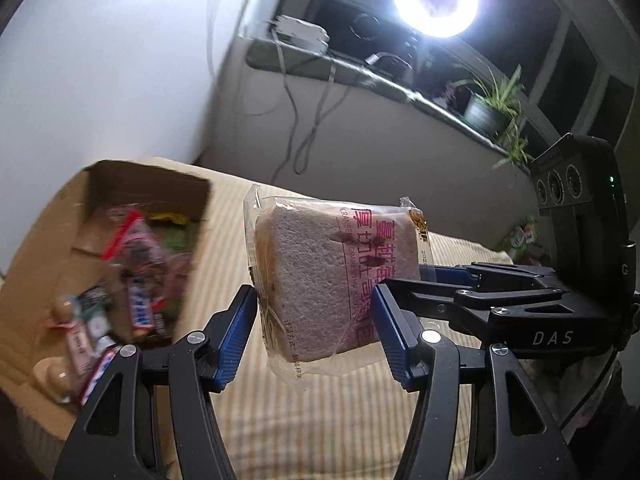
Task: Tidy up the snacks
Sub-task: 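Carry the bread slice into the box and open the right tool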
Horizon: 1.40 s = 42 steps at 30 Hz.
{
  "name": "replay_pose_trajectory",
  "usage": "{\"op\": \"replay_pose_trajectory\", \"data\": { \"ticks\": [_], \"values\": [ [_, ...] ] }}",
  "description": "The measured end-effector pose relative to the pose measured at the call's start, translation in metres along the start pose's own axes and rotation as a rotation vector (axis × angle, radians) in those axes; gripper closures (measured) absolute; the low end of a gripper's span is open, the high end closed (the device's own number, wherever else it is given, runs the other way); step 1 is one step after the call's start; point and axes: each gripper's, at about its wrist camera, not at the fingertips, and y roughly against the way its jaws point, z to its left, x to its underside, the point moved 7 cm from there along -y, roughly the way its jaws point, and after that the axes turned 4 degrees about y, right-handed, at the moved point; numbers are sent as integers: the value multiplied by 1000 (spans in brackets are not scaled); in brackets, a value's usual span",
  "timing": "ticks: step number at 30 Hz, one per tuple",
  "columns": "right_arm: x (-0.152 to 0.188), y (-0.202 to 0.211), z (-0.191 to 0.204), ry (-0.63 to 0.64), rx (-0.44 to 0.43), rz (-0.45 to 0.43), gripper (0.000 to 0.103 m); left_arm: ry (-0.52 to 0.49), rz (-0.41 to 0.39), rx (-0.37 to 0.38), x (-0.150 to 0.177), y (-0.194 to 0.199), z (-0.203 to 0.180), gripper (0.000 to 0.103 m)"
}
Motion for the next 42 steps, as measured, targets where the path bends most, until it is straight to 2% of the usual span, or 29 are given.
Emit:
{"op": "replay_pose_trajectory", "data": {
  "ticks": [10,21,30,42],
  "values": [
    [-15,-24,55,99,-50,21,53,62,-58,-71,0,39,57,46],
    [-34,-65,100,154,-113,55,53,119,-92,-148,-3,58,110,46],
    [-40,-98,107,174,-98,83,53,135,-76,-181,1,52,133,46],
    [-51,-108,124,242,-46,72,53,137,-69,-231,3,49,145,46]
  ]
}}
